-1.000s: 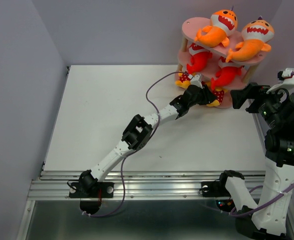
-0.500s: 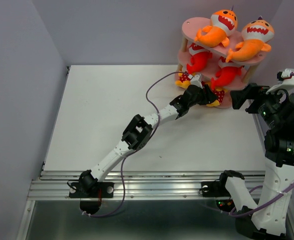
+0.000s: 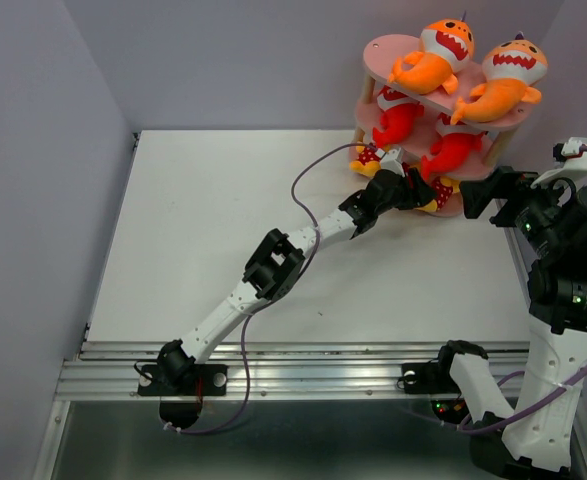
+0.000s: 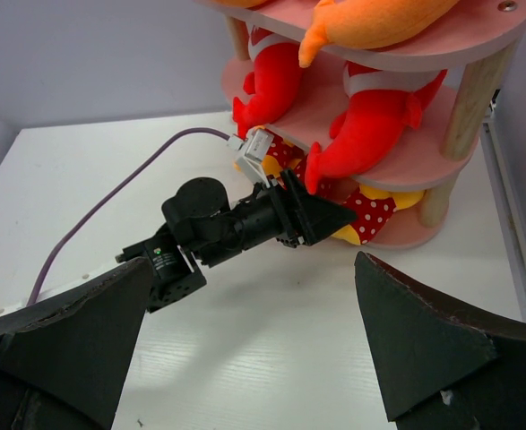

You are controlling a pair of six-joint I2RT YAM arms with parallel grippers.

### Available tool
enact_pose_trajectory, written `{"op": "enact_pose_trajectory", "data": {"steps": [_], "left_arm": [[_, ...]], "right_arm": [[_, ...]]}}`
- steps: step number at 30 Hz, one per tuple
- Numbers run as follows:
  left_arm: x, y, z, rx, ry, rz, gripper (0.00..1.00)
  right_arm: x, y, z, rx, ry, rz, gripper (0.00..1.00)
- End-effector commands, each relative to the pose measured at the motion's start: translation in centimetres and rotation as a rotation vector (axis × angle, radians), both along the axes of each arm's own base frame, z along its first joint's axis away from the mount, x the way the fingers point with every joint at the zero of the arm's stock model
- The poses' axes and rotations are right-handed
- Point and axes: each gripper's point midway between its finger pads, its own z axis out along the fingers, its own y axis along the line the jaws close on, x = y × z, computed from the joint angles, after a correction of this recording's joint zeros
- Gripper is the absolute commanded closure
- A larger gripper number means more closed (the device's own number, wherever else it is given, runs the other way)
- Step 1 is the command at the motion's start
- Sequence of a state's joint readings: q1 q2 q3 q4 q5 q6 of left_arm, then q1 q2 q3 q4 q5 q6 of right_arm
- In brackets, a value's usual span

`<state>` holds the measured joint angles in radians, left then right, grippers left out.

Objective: Place and organize the stuffed toys onto the shelf

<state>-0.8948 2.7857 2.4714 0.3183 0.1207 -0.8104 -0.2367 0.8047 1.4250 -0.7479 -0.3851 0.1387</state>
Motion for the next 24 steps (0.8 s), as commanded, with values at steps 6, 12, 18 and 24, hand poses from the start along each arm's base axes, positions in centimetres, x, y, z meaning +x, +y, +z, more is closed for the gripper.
{"op": "enact_pose_trajectory", "data": {"steps": [6,12,18,24], "left_arm": [[0.3,0.0,6.2,-0.110,-0.081,-0.001,0.32],[-0.3,-0.1,7.3,-0.124,-0.091,-0.012,0.11],[-0.8,-0.3,8.6,-0.144,-0.107,-0.021,0.01],[-1.4,-0.4,10.1,-0.160,-0.125,-0.032,0.01]], "right_arm": [[-0.1,-0.4,1.3,-0.019,-0.059,-0.022,0.00],[-0.2,-0.4,1.3,-0.021,-0.060,-0.024,0.00],[-0.2,-0.5,1.3,-0.021,-0.060,-0.025,0.00],[-0.2,-0.5,1.3,-0.023,-0.060,-0.027,0.00]]}}
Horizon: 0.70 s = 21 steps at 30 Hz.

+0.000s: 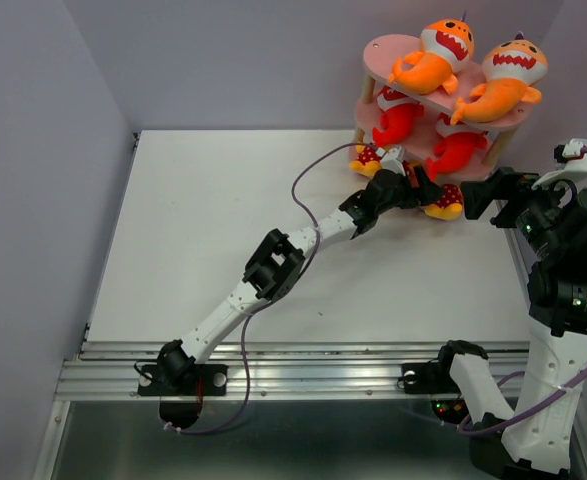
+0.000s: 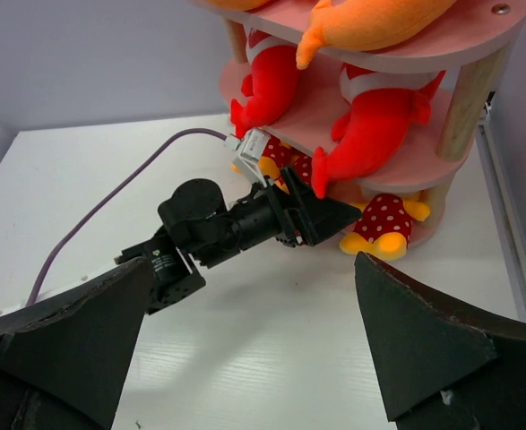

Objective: Place and organize the stuffed toys onto the shelf

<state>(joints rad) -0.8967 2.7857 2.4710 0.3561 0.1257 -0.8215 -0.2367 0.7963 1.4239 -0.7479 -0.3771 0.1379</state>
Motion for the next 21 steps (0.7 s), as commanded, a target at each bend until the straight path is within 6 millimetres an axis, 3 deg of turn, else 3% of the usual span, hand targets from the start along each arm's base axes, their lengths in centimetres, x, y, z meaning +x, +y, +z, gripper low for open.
{"op": "enact_pose_trajectory", "data": {"steps": [1,11,21], "left_arm": [[-1.4,-0.2,9.2,-0.126,-0.112,-0.030,0.01],[-2.6,-0.4,9.4,-0.122,-0.107,-0.047,0.01],[-2.7,0.8,10.1,-0.126,-0.107,-0.016,0.01]], "right_arm": [[0.1,-0.4,1.2,-0.020,-0.053,-0.019,0.00],[0.0,-0.5,1.2,-0.028,-0.056,-0.023,0.00],[-0.1,-0.5,1.0,-0.036,-0.055,-0.023,0.00]]}}
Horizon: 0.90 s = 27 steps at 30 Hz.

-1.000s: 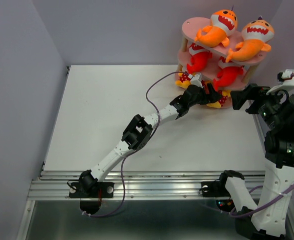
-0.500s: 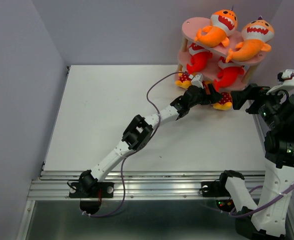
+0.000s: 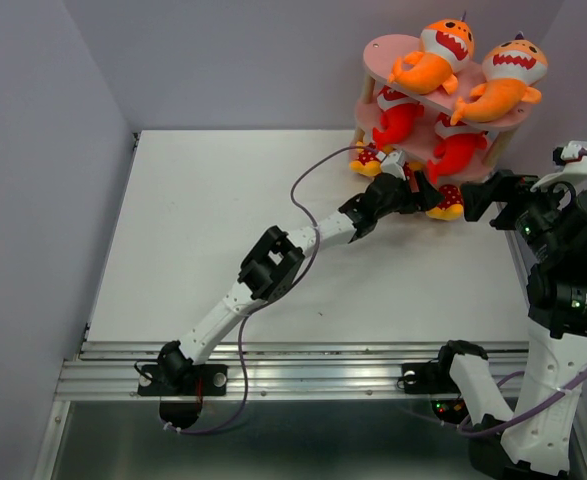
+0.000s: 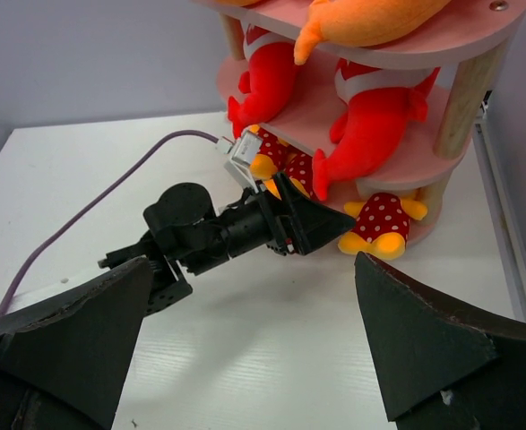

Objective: Place and organize the stuffed toys onto the shelf

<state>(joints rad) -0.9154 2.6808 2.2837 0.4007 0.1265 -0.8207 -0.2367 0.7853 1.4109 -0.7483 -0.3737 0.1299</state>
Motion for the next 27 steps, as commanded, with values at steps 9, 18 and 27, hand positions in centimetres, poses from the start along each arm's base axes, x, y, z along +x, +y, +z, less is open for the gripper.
{"op": "enact_pose_trajectory", "data": {"steps": [9,18,27], "left_arm": [[-1.3,1.8,11.5,-0.173,-0.106,0.022,0.01],[-2.8,2.9,10.0,-0.144,-0.066,-0.004,0.01],[-7.8,10.1,12.9,-0.019,-0.252,-0.035,0.01]], "right_arm": [[0.0,-0.5,1.4,-0.033,-0.060,-0.022,0.00],[-0.1,-0.5,1.2,-0.054,-0.059,-0.014,0.00],[1.7,-0.8,-8.7,-0.108,0.230,0.072,0.00]]}}
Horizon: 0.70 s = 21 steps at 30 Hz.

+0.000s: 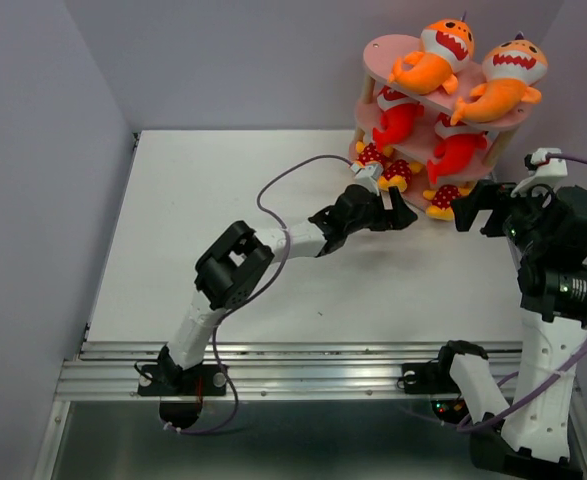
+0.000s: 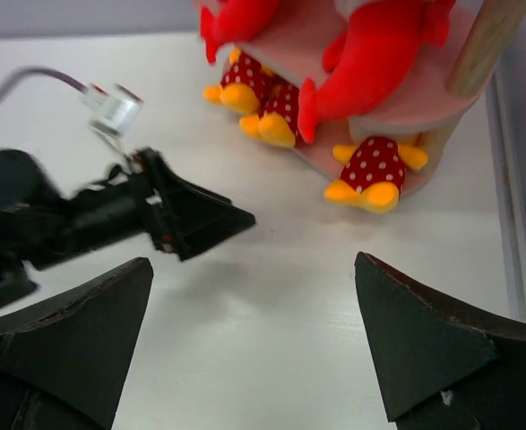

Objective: Place and organize the stuffed toys onto the shelf

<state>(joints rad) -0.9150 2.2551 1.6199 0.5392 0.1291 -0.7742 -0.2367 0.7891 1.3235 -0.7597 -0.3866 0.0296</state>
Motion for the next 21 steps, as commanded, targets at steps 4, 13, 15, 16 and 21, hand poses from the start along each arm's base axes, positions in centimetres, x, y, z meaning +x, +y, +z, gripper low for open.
{"op": "enact_pose_trajectory", "data": {"steps": [4,13,15,16,21], "left_arm": [[-5.6,8.4,9.5,0.014,-0.321,-0.038,0.01],[-9.7,23.9,10.8,0.216,-0.451,0.182,0.01],[-10.4,26.2,11.6,0.232,-0.472,0.222,0.01],[-11.2,28.2,12.3,0.232,-0.486,0.258,0.01],[-13.8,32.7,14.7,0.150,-0.517,0.332,0.01]], "right_arm": [[1.6,-0.9,-8.0,-0.034,0.236,0.029,0.00],[4.4,-3.2,-13.3,0.107,0.268,-0.138,0.04],[4.7,-4.1,-14.6,0.140,0.295,-0.184,0.05],[4.7,-4.8,-15.8,0.163,0.319,-0.215,0.05],[5.9,-6.9,-18.2,0.236,0.323,-0.293,0.07]]}}
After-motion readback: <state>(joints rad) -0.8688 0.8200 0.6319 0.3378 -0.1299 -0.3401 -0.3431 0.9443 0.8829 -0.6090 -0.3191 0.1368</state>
